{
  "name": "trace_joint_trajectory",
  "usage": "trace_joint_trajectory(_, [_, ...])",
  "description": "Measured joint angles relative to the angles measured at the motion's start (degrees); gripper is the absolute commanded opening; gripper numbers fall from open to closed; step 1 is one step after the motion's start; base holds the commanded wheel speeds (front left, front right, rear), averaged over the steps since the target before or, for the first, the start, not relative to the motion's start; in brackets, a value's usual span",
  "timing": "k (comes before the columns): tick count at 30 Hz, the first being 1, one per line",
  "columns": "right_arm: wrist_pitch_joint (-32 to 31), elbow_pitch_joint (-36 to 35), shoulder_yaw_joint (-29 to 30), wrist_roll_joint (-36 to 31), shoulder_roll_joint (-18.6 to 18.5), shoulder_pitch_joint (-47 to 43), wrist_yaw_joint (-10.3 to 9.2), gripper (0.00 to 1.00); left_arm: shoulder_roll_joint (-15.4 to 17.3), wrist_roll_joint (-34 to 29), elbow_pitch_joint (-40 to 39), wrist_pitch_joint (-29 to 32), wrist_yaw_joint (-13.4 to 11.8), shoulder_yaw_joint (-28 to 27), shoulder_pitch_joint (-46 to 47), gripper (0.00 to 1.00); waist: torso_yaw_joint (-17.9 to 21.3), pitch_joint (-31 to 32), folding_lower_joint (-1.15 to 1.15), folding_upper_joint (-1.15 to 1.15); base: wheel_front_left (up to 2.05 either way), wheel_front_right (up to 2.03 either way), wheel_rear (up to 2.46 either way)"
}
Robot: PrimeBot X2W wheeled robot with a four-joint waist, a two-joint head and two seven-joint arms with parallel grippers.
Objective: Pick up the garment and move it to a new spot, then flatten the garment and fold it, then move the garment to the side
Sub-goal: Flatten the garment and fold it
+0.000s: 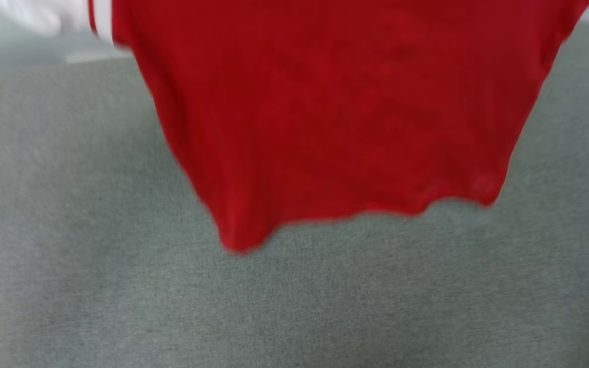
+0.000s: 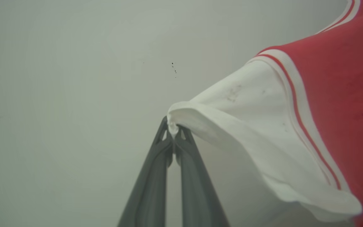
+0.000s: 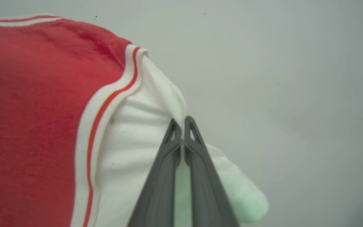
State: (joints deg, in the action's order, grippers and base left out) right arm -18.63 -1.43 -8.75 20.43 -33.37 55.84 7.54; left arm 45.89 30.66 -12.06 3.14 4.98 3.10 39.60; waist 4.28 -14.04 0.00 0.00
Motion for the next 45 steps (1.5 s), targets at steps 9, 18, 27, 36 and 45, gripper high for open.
trace_joint_trajectory(9, [6.03, 9.69, 1.52, -7.62, 4.15, 17.60, 0.00, 0.00, -3.30, -0.31, 13.57, -0.85, 1.63, 6.01, 27.00, 0.00, -1.67, -12.41, 0.01, 0.00, 0.00, 0.00, 0.00])
trace_joint_trajectory(18, [14.89, 25.04, 5.93, -19.97, 10.13, 36.15, 0.01, 0.00, -7.90, -4.26, 30.87, -9.69, 2.04, 8.33, 48.80, 0.00, -4.26, -22.64, 0.02, 0.00, 0.00, 0.00, 0.00])
trace_joint_trajectory(27, [23.16, 35.15, 7.95, -25.49, 13.45, 39.04, 0.01, 0.00, -13.63, -4.79, 43.46, -17.30, 2.19, 11.59, 52.81, 0.00, -6.87, -28.48, 0.02, 0.00, 0.00, 0.00, 0.00])
trace_joint_trajectory(36, [29.80, 40.40, 2.10, -21.51, 14.13, 19.09, 0.00, 0.00, -20.62, -6.68, 37.46, -18.13, 2.42, 11.06, 26.87, 0.00, -7.41, -23.68, 0.01, 0.00, 0.00, 0.00, 0.00])
trace_joint_trajectory(45, [26.47, 35.67, -7.88, -10.66, 9.49, -3.91, -0.01, 0.00, -21.71, -7.44, 29.58, -18.19, 2.50, 15.86, -1.83, 0.00, -6.52, -14.17, 0.00, 0.00, 0.00, 0.00, 0.00])
